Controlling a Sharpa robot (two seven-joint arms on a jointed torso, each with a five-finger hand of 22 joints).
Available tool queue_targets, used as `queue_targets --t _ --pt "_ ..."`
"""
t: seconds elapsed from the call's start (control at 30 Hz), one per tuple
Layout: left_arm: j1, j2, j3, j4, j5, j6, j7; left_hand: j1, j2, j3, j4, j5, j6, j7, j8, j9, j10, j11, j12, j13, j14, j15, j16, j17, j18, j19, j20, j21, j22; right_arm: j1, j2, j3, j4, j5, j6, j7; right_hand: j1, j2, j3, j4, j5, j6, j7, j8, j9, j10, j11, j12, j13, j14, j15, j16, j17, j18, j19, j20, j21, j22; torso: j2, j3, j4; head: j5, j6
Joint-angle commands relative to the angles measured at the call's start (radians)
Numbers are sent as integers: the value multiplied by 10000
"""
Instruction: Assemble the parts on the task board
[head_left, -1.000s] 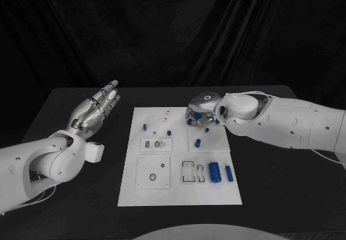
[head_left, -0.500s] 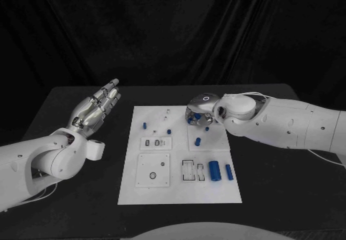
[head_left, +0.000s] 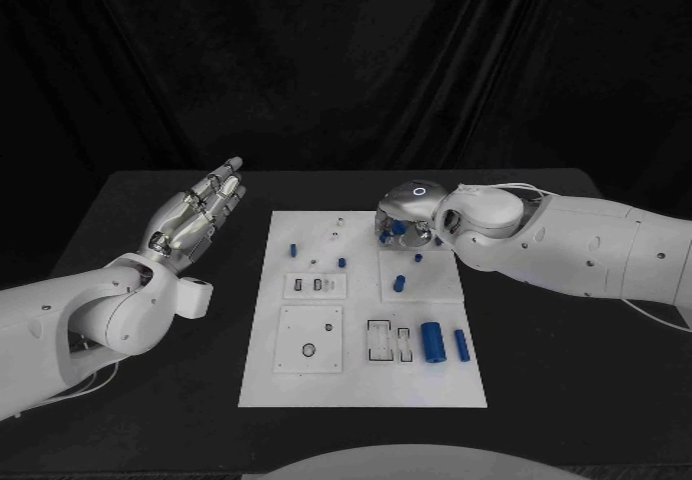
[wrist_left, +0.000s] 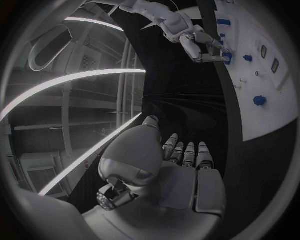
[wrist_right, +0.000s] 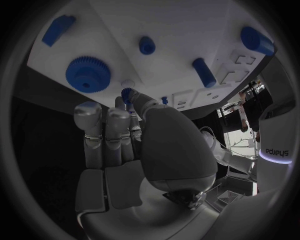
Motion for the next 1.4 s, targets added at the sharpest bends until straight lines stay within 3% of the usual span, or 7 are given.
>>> queue_targets --t 0.03,0.17,0.43,0.53,0.8,1.23,1.4 --pt "32 60 10 -32 -16 142 1373 108 -21 53 -19 50 60 35 67 12 20 79 -65 -17 14 -112 -37 -16 -32 6 100 -35 -12 233 52 25 93 819 -386 33 77 160 -10 -49 -103 95 87 28 318 122 -9 -28 13 31 -51 40 13 -159 15 -67 69 34 3 -7 7 133 -75" --pt "32 178 10 -155 -16 139 1374 111 -22 54 -19 52 51 36 66 11 20 80 -65 -17 14 -110 -37 -16 -30 6 104 -35 -12 499 331 26 -71 1328 -272 -31 30 131 -59 -24 -232 84 125 0 342 146 37 -91 4 40 -13 65 44 -175 20 -47 113 103 -4 -17 1 270 -111" --pt "31 382 10 -351 -16 172 1368 114 -23 55 -19 55 56 36 66 11 20 80 -65 -17 14 -110 -37 -16 -29 6 106 -35 -12 640 1078 28 -797 1654 -123 6 -10 91 -87 7 -293 -45 185 -110 341 70 102 -192 -12 59 94 118 101 -195 20 18 149 173 21 -25 7 362 0" --pt "31 410 10 -395 -16 170 1360 114 -23 55 -19 55 56 36 66 11 20 80 -65 -17 14 -110 -37 -16 -29 6 106 -35 -12 624 1410 28 -1179 1690 -78 58 -11 80 -86 11 -295 -84 200 -144 339 49 117 -202 -12 70 119 174 169 -214 48 41 223 261 35 -36 49 344 4" --pt "31 454 10 -422 -16 172 1333 121 -24 58 -19 61 76 38 69 14 20 82 -65 -17 14 -109 -37 -16 -25 6 111 -35 -12 506 1949 30 -1925 1714 -75 156 -48 51 -98 49 -310 -175 240 -225 330 3 151 -211 -13 69 165 209 208 -218 40 84 249 312 112 -5 142 212 153" --pt "31 483 10 -391 -16 178 1313 140 -28 63 -19 72 128 47 78 20 20 87 -65 -17 14 -105 -37 -16 -15 6 124 -35 -12 311 2390 32 -2522 1719 59 286 -93 25 -112 94 -335 -226 258 -278 326 -46 175 -215 -14 62 192 251 259 -223 38 116 283 369 153 -6 190 85 228" --pt "31 451 10 -353 -16 174 1293 144 -29 64 -19 74 127 50 79 20 20 90 -65 -17 14 -105 -37 -16 -13 6 127 -35 -12 251 2454 32 -2603 1719 102 310 -101 23 -111 105 -332 -241 258 -294 325 -68 181 -218 -15 51 195 231 232 -218 24 123 267 359 144 -12 170 107 215"
